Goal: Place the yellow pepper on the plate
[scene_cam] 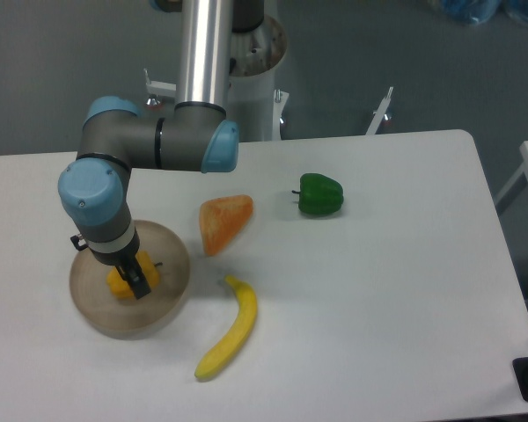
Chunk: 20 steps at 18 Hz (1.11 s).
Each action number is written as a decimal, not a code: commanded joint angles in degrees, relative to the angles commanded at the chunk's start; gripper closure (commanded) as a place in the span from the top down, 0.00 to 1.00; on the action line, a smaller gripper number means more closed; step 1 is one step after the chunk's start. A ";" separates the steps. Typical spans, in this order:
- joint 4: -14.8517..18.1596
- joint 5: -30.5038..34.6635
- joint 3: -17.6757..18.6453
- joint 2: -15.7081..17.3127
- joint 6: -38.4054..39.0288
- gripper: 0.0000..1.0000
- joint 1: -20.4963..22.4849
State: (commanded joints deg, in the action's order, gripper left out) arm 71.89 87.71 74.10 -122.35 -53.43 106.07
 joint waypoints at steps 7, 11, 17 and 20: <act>2.46 0.44 -0.89 5.89 -7.90 1.00 10.90; 4.13 0.44 -0.45 7.56 -13.96 1.00 15.74; 8.18 2.54 -0.10 7.39 -28.47 1.00 23.65; 8.18 3.17 0.08 6.86 -31.99 1.00 25.33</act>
State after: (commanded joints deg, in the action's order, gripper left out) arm 80.07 90.88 74.18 -115.49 -85.42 131.39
